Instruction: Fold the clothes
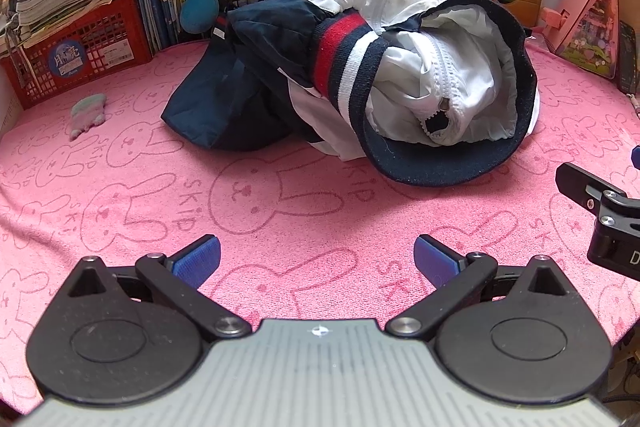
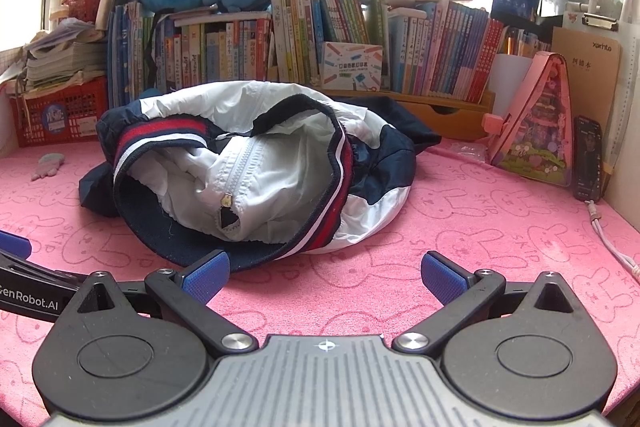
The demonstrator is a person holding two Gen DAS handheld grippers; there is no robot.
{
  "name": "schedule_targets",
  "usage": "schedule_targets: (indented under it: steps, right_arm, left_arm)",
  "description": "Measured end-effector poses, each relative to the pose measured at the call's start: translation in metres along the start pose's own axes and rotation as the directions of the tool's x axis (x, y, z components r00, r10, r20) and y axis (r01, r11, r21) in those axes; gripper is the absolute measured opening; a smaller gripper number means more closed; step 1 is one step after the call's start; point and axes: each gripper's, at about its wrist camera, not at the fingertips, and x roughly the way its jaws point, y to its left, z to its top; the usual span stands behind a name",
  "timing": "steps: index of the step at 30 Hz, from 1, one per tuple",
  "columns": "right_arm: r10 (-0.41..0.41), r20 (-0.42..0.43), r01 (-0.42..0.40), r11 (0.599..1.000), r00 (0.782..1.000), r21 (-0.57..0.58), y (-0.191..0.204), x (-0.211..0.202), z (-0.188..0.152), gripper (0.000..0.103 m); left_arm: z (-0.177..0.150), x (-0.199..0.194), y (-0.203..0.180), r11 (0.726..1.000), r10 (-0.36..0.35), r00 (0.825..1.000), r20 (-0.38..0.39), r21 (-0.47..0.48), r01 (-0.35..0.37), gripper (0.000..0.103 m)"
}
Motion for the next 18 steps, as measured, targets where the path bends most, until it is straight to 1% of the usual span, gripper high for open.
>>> schedule_targets:
  steps: [2, 5, 8, 11, 13, 14, 15, 17, 18]
  right_arm:
    - [0.049, -0.019, -0.049, 0.999, 0.999, -0.016, -0.001, 0.003, 0.003, 0.103]
    - [0.079, -0.020, -0.080, 0.995, 0.997, -0.052, 0.000, 0.004, 0.008, 0.103]
    - [0.085, 0.018, -0.083, 0.991, 0.996, -0.102, 0.002, 0.005, 0.013, 0.103]
    - [0.064, 0.078, -0.052, 0.987, 0.995, -0.150, 0.006, 0.014, 0.014, 0.103]
    - [0.052, 0.118, -0.029, 0.983, 0.992, -0.181, 0.009, 0.020, 0.016, 0.103]
    - [0.046, 0.139, -0.018, 0.980, 0.989, -0.197, 0.010, 0.023, 0.016, 0.103]
    - [0.039, 0.168, -0.004, 0.979, 0.985, -0.204, 0.011, 0.026, 0.017, 0.103]
    - [0.016, 0.244, 0.034, 0.980, 0.970, -0.197, 0.011, 0.033, 0.019, 0.103]
    - [0.002, 0.263, 0.052, 0.979, 0.965, -0.195, 0.011, 0.038, 0.020, 0.103]
  left_arm:
    - [0.001, 0.001, 0.000, 1.000, -0.010, 1.000, -0.002, 0.005, 0.010, 0.103]
    - [0.003, 0.004, 0.002, 1.000, -0.026, 1.000, -0.002, 0.005, 0.026, 0.103]
    - [0.008, 0.007, 0.002, 0.999, -0.037, 0.999, 0.001, 0.004, 0.037, 0.103]
    - [0.014, 0.013, 0.002, 0.999, -0.037, 0.999, 0.020, 0.015, 0.037, 0.103]
    - [0.019, 0.020, 0.005, 1.000, -0.023, 0.998, 0.052, 0.020, 0.022, 0.103]
    - [0.023, 0.024, 0.007, 1.000, -0.017, 0.997, 0.081, 0.020, 0.015, 0.103]
    - [0.026, 0.027, 0.010, 1.000, -0.016, 0.993, 0.118, 0.016, 0.015, 0.103]
    - [0.034, 0.033, 0.014, 1.000, -0.020, 0.980, 0.197, 0.000, 0.021, 0.103]
    - [0.037, 0.037, 0.016, 1.000, -0.017, 0.976, 0.218, -0.013, 0.021, 0.103]
